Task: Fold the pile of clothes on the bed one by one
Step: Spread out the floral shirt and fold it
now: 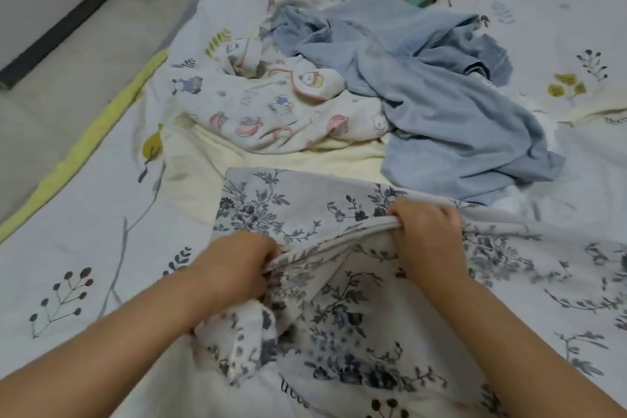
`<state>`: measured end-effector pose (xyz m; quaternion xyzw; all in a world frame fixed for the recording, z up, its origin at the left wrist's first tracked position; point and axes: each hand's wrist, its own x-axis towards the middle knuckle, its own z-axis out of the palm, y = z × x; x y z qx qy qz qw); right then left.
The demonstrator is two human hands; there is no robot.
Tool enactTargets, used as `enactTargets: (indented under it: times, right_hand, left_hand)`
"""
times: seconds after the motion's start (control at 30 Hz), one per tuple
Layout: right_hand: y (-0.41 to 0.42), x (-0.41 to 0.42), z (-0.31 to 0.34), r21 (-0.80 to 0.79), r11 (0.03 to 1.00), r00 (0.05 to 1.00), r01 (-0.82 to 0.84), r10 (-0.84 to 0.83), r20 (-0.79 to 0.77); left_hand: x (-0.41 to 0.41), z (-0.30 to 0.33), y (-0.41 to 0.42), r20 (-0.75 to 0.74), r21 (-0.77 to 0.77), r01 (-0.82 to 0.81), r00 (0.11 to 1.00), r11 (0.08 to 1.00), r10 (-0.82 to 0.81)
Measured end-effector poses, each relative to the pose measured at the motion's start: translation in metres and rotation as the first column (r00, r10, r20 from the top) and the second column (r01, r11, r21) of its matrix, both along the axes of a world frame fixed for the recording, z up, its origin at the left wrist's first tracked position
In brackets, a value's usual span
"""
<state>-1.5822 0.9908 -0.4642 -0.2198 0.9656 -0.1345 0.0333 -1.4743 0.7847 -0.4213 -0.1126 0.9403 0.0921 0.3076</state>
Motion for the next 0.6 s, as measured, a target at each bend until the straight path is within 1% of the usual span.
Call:
enactTargets:
  times: [0.07,0.1,0.13,0.17,0.2,0.27,0.3,0.33,0.4,0.47,0.6]
  right_hand:
    - [-0.004,-0.010,0.000,-0.037,0.999,1.000,0.019,-0.020,-0.009]
    - [-0.006,-0.014,-0.001,-0.072,0.997,0.999,0.035,-0.035,-0.006]
    - [-0.008,-0.018,-0.002,-0.100,0.994,0.999,0.045,-0.046,-0.008]
    - [-0.011,-0.023,-0.005,-0.105,0.993,0.999,0.044,-0.046,-0.014]
    - [-0.014,-0.027,-0.008,-0.082,0.995,0.998,0.048,-0.050,-0.025]
    - [-0.020,-0.036,-0.014,0.019,0.997,0.997,0.076,-0.075,-0.024]
    - [-0.023,-0.039,-0.018,0.071,0.994,0.996,0.087,-0.086,-0.023]
    - [-0.025,-0.042,-0.023,0.114,0.990,0.996,0.087,-0.085,-0.022]
    - [-0.028,-0.045,-0.033,0.153,0.986,0.998,0.066,-0.062,-0.032]
    - [-0.028,-0.047,-0.040,0.164,0.986,0.999,0.039,-0.032,-0.043]
    - [-0.033,-0.055,-0.046,0.233,0.972,0.998,-0.013,0.029,-0.064]
  left_hand:
    - [-0.009,0.011,-0.027,0.101,-0.016,0.023,0.995,1.000,-0.021]
    - [-0.017,0.015,-0.040,0.099,-0.047,0.028,0.995,0.998,-0.024]
    - [-0.025,0.015,-0.053,0.040,-0.075,0.009,0.999,0.997,-0.006]
    - [-0.035,0.012,-0.065,-0.061,-0.090,-0.041,0.998,0.995,0.036]
    - [-0.044,0.007,-0.075,-0.195,-0.090,-0.106,0.977,0.990,0.087]
    - [-0.058,-0.010,-0.085,-0.472,-0.065,-0.223,0.866,0.973,0.167]
    - [-0.062,-0.021,-0.087,-0.546,-0.037,-0.266,0.813,0.963,0.203]
    - [-0.063,-0.032,-0.088,-0.567,-0.003,-0.303,0.785,0.953,0.248]
    - [-0.058,-0.057,-0.089,-0.515,0.064,-0.380,0.779,0.923,0.357]
    - [-0.048,-0.078,-0.090,-0.456,0.096,-0.448,0.774,0.889,0.439]
    - [-0.033,-0.106,-0.092,-0.381,0.093,-0.548,0.752,0.831,0.538]
